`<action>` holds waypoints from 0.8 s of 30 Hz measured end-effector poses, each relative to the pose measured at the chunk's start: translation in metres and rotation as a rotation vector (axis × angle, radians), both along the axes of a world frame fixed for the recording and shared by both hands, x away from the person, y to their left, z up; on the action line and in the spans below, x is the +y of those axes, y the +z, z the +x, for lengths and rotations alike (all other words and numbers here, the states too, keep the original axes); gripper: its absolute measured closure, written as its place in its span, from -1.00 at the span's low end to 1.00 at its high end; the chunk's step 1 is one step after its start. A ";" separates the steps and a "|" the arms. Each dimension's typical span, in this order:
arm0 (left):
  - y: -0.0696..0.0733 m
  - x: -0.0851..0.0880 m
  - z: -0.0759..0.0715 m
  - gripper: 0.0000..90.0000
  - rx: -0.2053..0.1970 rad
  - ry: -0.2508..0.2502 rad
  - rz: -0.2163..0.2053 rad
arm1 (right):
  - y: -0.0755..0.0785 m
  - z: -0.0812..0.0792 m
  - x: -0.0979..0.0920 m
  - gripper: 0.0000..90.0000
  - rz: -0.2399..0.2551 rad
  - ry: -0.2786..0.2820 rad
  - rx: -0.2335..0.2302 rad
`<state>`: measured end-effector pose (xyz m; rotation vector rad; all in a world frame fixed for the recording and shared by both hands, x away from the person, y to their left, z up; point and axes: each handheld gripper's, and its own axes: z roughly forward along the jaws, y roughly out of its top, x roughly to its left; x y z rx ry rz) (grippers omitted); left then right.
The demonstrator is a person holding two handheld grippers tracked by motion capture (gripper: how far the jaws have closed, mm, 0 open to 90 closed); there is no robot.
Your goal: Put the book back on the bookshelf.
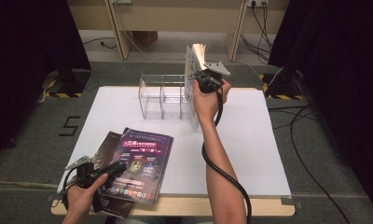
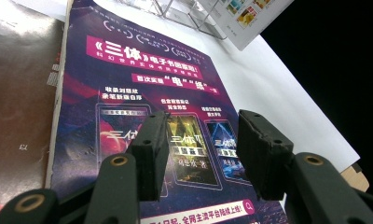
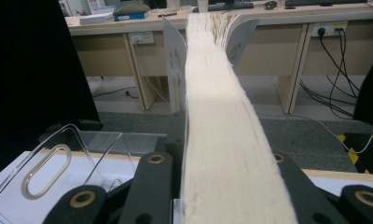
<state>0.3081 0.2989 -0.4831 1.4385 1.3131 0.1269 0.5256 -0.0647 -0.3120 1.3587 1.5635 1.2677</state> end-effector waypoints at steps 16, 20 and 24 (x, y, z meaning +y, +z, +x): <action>0.000 0.001 0.000 0.17 0.002 0.000 -0.002 | -0.004 0.015 0.004 0.66 0.010 -0.023 0.003; -0.001 0.001 0.000 0.18 0.003 0.000 -0.002 | -0.005 0.018 0.005 0.66 0.008 -0.021 0.004; 0.000 0.002 0.000 0.17 0.002 0.001 -0.002 | -0.006 0.020 0.006 0.66 0.002 -0.028 0.005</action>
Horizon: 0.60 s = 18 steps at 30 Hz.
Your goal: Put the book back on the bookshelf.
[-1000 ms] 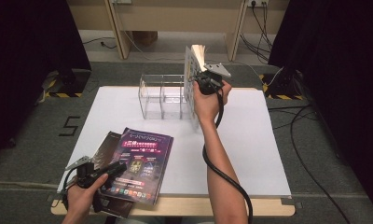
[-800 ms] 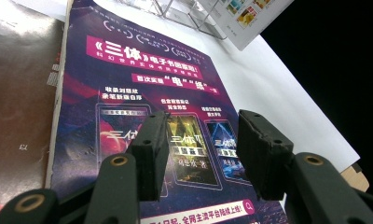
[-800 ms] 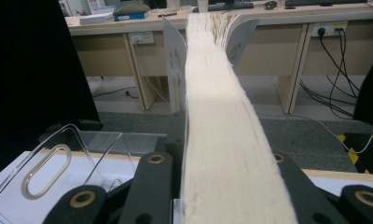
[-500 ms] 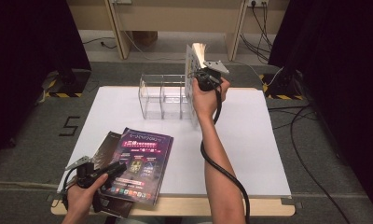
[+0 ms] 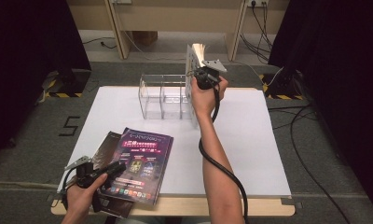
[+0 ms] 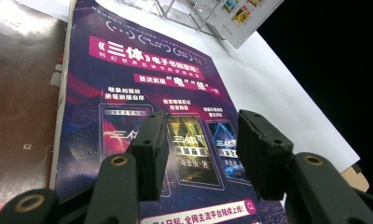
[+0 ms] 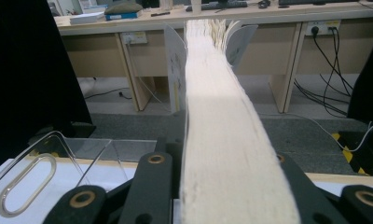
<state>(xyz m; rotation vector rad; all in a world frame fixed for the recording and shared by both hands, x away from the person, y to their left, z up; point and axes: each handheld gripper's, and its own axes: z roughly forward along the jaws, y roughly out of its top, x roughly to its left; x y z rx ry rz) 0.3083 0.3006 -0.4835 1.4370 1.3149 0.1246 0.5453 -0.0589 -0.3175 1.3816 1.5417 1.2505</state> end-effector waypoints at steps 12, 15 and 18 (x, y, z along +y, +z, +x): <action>0.000 -0.001 0.000 0.17 -0.002 -0.003 0.005 | -0.008 0.001 -0.003 0.65 -0.017 -0.011 0.008; -0.001 -0.001 -0.001 0.17 -0.003 -0.002 0.004 | -0.008 0.000 -0.004 0.63 -0.030 -0.007 0.010; 0.000 -0.001 -0.001 0.17 -0.005 -0.003 0.004 | -0.009 0.000 -0.006 0.59 -0.040 -0.006 0.018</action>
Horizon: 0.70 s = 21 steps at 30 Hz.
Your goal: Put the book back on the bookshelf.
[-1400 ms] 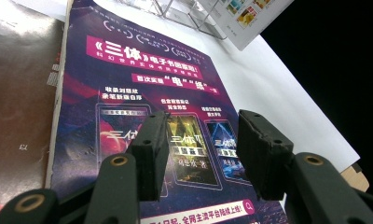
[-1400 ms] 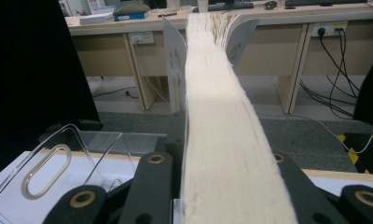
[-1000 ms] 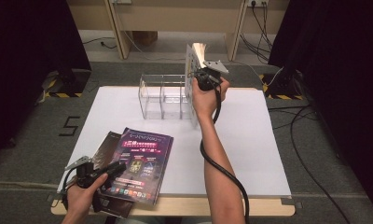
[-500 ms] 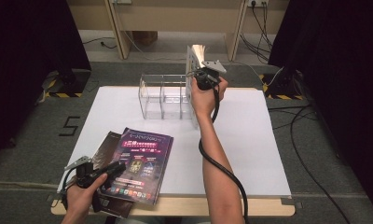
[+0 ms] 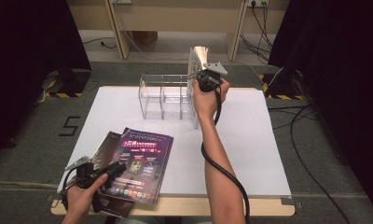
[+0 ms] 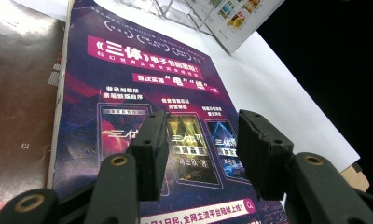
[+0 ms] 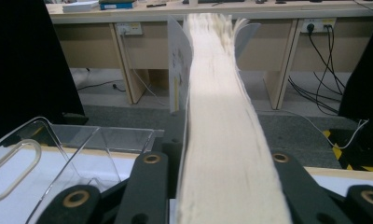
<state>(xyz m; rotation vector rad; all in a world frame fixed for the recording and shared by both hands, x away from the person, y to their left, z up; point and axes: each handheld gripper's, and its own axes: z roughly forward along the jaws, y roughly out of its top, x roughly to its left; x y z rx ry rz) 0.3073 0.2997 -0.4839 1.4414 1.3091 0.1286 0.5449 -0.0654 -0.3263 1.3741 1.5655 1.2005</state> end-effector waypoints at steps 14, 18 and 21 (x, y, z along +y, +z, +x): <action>-0.001 -0.002 0.000 0.16 0.004 -0.002 0.008 | 0.001 -0.006 -0.006 0.40 -0.015 0.027 0.013; -0.001 -0.002 0.000 0.15 0.005 -0.002 0.011 | 0.002 -0.011 -0.008 0.36 -0.007 0.032 0.011; -0.001 -0.003 0.000 0.13 0.002 -0.002 0.016 | 0.001 -0.016 -0.009 0.33 0.000 0.039 0.010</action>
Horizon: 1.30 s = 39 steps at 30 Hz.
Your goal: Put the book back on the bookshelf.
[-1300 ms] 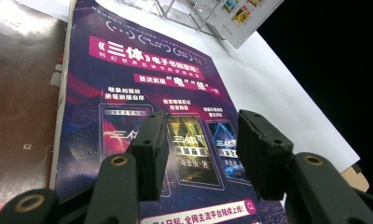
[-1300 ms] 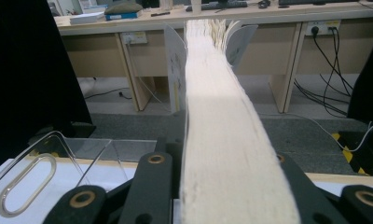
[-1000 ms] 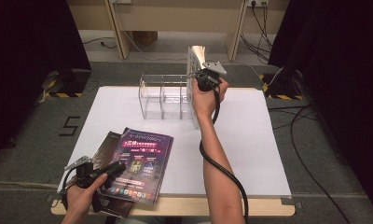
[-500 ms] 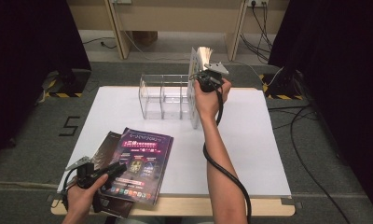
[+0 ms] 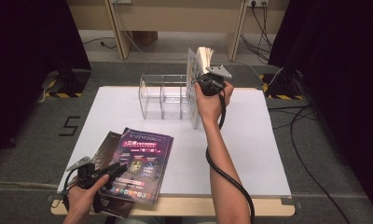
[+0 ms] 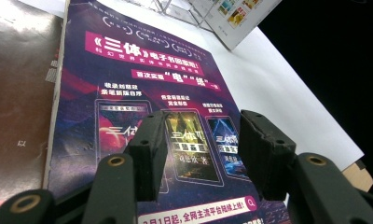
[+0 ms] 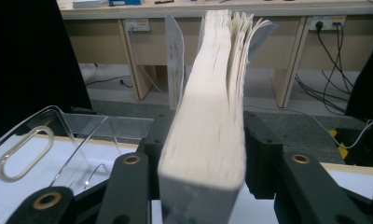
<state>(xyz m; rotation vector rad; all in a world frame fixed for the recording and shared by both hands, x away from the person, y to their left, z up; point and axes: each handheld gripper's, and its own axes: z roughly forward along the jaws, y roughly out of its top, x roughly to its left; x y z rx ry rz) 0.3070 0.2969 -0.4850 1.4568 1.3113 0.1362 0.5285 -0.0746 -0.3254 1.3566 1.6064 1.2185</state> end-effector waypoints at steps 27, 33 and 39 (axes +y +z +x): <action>0.002 -0.003 0.002 0.02 -0.012 0.011 0.075 | -0.006 -0.054 -0.018 0.27 0.050 0.045 0.007; 0.003 0.000 0.004 0.02 -0.002 0.026 0.091 | -0.013 -0.069 -0.023 0.27 0.062 0.052 0.026; 0.004 0.003 0.008 0.04 0.006 0.049 0.104 | -0.023 -0.082 -0.026 0.27 0.067 0.082 0.065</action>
